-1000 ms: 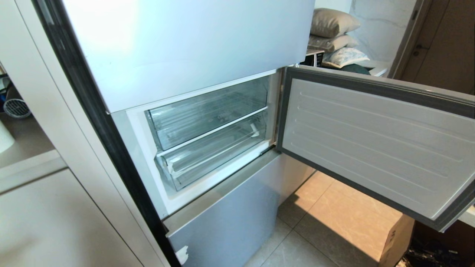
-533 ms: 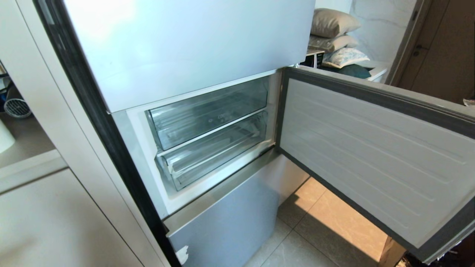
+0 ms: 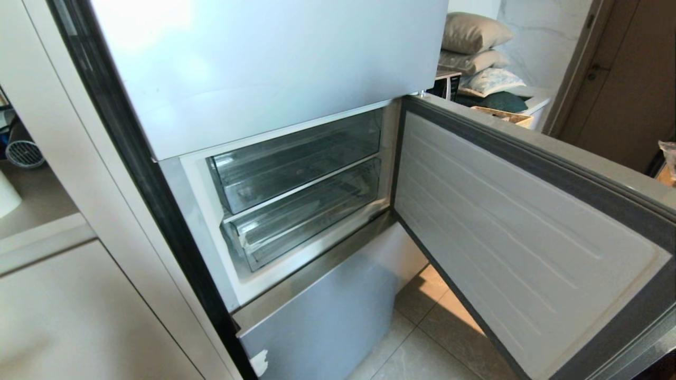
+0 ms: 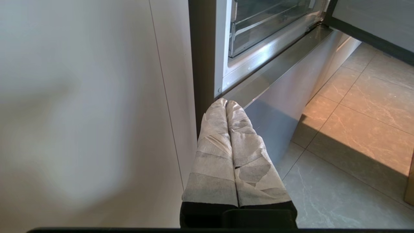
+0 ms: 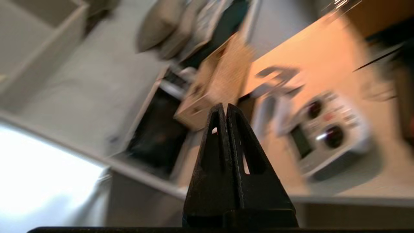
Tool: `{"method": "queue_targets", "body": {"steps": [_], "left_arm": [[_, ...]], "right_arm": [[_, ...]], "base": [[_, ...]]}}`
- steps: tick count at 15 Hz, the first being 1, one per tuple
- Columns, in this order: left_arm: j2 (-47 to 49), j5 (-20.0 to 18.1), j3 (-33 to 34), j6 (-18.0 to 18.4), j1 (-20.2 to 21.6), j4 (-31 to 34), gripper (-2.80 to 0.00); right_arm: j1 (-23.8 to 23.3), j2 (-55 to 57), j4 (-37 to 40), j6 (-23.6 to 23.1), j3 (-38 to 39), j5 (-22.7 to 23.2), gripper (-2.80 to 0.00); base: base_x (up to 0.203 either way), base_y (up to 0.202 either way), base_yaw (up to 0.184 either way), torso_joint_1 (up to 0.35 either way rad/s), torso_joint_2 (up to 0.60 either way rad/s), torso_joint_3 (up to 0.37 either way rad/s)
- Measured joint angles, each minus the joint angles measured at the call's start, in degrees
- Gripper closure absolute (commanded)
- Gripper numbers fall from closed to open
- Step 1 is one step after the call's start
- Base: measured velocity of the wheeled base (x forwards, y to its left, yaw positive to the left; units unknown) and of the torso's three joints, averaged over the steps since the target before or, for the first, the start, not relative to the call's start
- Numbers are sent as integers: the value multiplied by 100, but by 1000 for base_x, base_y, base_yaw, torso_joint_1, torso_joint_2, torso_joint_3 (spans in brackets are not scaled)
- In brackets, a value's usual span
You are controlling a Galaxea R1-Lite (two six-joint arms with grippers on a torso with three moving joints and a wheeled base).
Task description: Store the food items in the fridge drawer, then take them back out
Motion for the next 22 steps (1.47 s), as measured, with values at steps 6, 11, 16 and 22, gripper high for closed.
{"method": "queue_targets", "body": {"steps": [6,11,16,22], "left_arm": [[0,2,0,0,-2,0,0],[0,2,0,-2,-2,0,0],[0,2,0,0,-2,0,0],[0,2,0,2,-2,0,0]], "right_arm": [[3027,292,-843,-1673,1356,-2810,0],[5766,746,-1148,-2328,1605,-3804,0],[7925,1884,-2276,-2935,1498,-4954,0],[8987,2934,-3418,-3442,955,-4331,0]], "base": [[0,0,0,0,0,0],[0,0,0,0,0,0],[0,0,0,0,0,0],[0,0,0,0,0,0]]}}
